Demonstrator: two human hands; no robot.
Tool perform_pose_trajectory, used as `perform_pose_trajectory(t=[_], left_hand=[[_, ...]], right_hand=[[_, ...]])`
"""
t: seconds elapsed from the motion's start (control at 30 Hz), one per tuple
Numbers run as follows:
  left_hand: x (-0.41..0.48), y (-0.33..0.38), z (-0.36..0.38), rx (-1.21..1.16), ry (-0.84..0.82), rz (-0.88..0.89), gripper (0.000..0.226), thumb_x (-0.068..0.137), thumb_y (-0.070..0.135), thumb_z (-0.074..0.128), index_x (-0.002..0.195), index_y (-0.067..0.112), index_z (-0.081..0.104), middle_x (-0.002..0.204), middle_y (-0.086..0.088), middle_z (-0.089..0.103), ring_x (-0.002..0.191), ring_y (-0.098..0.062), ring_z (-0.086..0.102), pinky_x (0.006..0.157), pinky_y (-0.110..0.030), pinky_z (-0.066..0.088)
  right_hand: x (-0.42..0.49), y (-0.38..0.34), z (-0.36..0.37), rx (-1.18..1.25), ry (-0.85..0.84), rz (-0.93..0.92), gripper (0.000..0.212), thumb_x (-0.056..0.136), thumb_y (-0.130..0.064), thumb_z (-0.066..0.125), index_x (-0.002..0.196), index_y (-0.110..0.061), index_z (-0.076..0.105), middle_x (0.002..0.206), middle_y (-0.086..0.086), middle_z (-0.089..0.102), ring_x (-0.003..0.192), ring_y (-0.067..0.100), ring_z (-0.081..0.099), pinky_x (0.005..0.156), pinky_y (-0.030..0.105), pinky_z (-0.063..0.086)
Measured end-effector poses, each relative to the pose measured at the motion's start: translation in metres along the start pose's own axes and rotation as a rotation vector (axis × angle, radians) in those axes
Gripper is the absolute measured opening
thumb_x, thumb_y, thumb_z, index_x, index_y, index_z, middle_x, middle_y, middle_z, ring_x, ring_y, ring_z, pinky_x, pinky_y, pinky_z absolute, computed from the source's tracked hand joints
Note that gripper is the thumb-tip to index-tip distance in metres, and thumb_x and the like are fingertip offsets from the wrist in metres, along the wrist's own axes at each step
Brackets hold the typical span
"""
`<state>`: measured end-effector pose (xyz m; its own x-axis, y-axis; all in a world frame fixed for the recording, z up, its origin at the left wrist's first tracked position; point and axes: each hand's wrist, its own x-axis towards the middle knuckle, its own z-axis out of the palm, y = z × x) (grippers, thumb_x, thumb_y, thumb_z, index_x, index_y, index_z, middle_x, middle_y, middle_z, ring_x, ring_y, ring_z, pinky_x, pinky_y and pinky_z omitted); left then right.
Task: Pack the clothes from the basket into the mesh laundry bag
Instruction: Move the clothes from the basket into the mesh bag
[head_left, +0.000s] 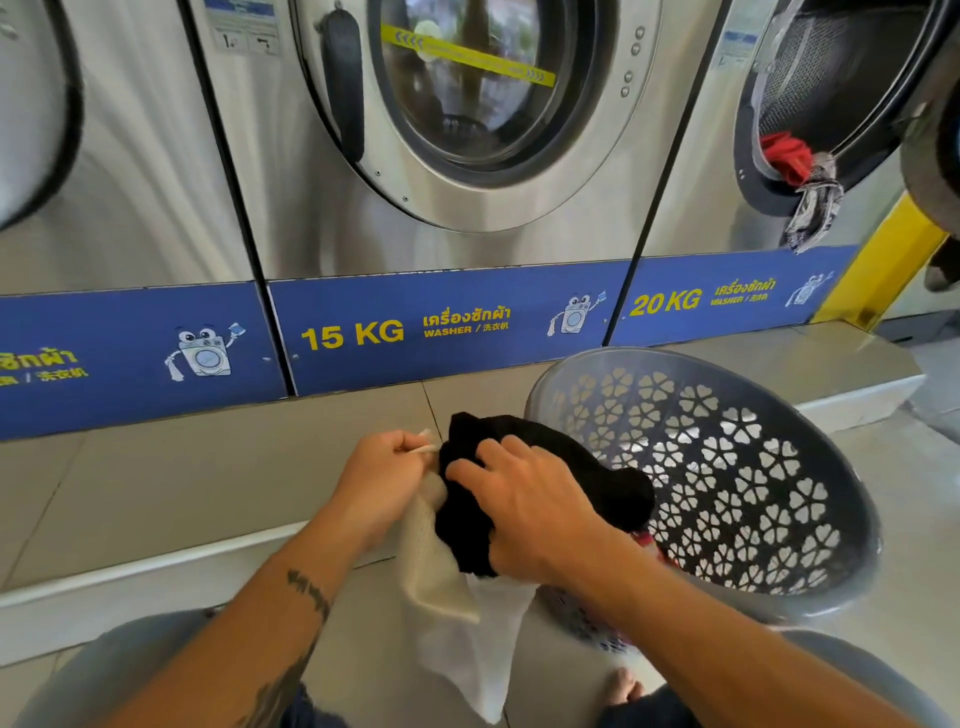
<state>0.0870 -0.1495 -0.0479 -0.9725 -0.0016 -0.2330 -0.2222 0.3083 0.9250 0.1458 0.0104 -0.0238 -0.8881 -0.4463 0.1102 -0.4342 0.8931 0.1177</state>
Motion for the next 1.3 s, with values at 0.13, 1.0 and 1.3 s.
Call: perform_pose_trajectory(t=[0.13, 1.0, 1.3], left_hand=[[-0.011, -0.063, -0.016, 0.103, -0.004, -0.146, 0.009, 0.081, 0.025, 0.065, 0.078, 0.025, 0.073, 0.080, -0.005, 0.074, 0.079, -0.022, 0.068, 0.072, -0.038, 0.053], [0.007, -0.077, -0.023, 0.061, 0.026, -0.081, 0.011, 0.084, 0.019, 0.067, 0.074, 0.022, 0.071, 0.079, 0.006, 0.066, 0.073, -0.013, 0.058, 0.060, -0.024, 0.040], [0.006, -0.079, -0.024, 0.080, 0.045, -0.058, 0.010, 0.087, 0.021, 0.066, 0.079, 0.020, 0.072, 0.079, 0.004, 0.068, 0.073, -0.013, 0.059, 0.061, -0.025, 0.041]], right_hand=[[0.008, -0.031, 0.033, -0.009, -0.134, -0.094, 0.067, 0.078, -0.026, 0.075, 0.135, -0.015, 0.042, 0.111, 0.006, 0.059, 0.101, 0.028, 0.056, 0.076, 0.036, 0.043], [0.007, -0.008, 0.145, 0.943, -0.472, 0.634, 0.119, 0.056, -0.034, 0.085, 0.153, -0.033, 0.017, 0.147, 0.005, 0.041, 0.138, 0.028, 0.039, 0.114, 0.051, 0.040], [0.023, -0.034, 0.137, 1.018, -0.326, 0.568, 0.054, 0.070, -0.021, 0.070, 0.120, -0.028, 0.052, 0.106, -0.002, 0.067, 0.097, 0.017, 0.065, 0.084, 0.040, 0.059]])
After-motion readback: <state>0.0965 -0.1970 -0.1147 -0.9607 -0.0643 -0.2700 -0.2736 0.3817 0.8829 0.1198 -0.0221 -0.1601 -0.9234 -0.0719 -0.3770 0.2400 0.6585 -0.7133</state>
